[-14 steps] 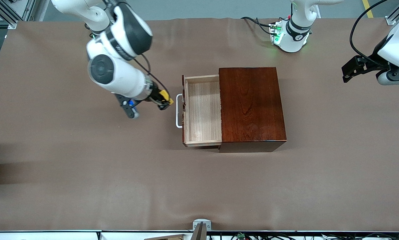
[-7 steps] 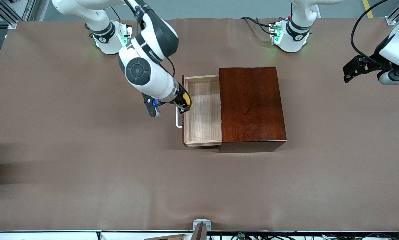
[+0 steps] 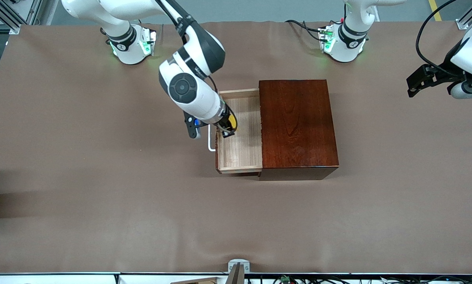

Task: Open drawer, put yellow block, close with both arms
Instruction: 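Carry the yellow cube with the right gripper over the open drawer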

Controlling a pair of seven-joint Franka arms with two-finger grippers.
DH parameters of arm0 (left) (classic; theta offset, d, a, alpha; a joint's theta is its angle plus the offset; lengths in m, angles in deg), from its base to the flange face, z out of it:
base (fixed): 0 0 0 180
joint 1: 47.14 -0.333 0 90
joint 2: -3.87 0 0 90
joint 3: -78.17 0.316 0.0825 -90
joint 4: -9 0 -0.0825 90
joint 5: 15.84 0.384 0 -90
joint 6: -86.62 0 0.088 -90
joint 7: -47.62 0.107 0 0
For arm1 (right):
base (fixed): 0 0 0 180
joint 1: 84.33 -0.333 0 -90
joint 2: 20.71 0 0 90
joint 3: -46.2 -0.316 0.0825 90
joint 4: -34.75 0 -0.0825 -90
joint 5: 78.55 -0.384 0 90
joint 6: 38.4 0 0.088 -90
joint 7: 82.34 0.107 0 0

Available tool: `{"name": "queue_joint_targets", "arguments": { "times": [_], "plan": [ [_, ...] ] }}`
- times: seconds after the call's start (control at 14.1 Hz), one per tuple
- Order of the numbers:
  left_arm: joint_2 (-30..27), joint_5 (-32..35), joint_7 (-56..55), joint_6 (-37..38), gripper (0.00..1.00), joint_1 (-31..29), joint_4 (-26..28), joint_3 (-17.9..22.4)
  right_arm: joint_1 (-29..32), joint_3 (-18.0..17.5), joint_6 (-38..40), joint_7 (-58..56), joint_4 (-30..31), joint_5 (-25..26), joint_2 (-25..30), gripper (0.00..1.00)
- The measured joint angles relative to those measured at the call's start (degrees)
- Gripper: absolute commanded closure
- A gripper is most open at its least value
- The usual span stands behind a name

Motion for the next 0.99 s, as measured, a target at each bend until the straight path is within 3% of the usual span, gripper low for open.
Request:
{"name": "queue_joint_targets", "arguments": {
  "times": [0.42,0.57,0.99],
  "plan": [
    [0.0,0.0,0.0,-0.1,0.0,-0.2,-0.4,0.0,-1.4,0.1,-1.9,1.2,-0.1,0.1,-3.0,0.98],
    [0.0,0.0,0.0,-0.1,0.0,-0.2,-0.7,0.0,-1.5,0.1,-1.9,1.2,-0.1,0.1,-3.1,0.01],
    [0.0,0.0,0.0,-0.5,0.0,-0.4,-0.7,0.0,-1.5,0.3,-1.6,2.0,-0.7,0.3,-3.1,0.0]
  ]
}}
